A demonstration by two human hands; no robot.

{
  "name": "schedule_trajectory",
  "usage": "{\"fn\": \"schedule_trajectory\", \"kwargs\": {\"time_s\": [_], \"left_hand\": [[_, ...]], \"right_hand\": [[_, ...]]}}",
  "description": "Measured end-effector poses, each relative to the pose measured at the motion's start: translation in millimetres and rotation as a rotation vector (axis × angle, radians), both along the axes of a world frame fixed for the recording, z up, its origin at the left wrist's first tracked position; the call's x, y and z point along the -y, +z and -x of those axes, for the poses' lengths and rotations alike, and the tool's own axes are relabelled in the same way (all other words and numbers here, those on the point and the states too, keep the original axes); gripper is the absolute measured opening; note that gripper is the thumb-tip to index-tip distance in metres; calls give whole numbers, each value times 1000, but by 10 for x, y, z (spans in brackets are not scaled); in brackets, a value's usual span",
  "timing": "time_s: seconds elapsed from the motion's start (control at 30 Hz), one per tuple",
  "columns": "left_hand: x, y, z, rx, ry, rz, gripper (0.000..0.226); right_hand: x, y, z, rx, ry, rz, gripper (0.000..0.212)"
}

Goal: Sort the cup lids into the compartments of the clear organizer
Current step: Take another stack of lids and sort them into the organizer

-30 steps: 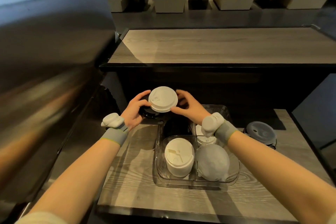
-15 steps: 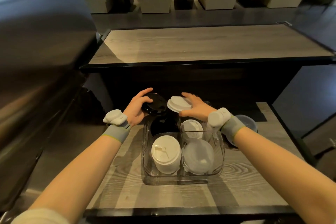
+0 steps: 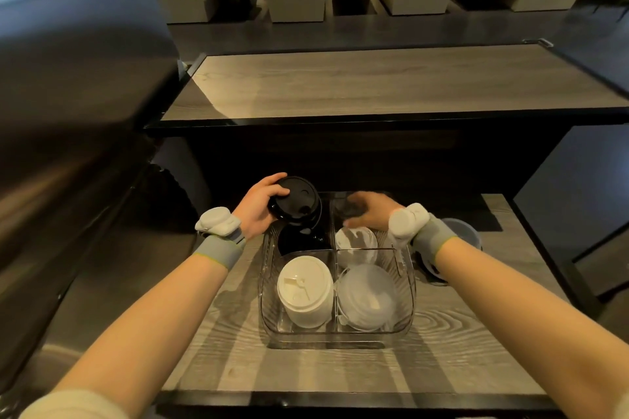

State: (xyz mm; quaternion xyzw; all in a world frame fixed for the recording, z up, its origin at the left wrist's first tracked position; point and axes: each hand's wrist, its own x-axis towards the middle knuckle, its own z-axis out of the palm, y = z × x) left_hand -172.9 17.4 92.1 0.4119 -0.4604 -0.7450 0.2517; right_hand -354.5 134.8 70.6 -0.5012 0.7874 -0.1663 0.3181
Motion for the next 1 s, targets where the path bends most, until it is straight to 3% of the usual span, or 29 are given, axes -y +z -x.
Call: {"fn": "schedule_trajectory", "kwargs": {"time_s": [0.07,0.13,0.23,0.37,0.53,0.63,0.73,0.83,1.0], "left_hand": [[-22,-2,8,-2,-3,-10,45],[-42,1,25,-4,-20,-26,42],[-54,-7,47,-15,-48,-29,37],[-56,-29,17,20,-40,24,37],[208,-66,-142,1,286,98,39],[305,-64,-248,28,302,79,40],[261,-83,-258,38,296,76,39],[170,-94,-158,63,266,116,37],[-178,41,263,118,79,195,22]], "right_hand": [[7,136,-81,176,19,162,72],[46,226,-226,237,83,244,82],[159,224,-434,106,200,264,92],[260,160,-557,34,211,291,89],[336,18,-587,-124,222,138,94],[344,-84,-603,-247,282,86,92],[312,-149,-608,-213,261,81,83],[227,-86,-529,-175,147,202,58],[-199,76,-53,-65,-228,397,34]]}}
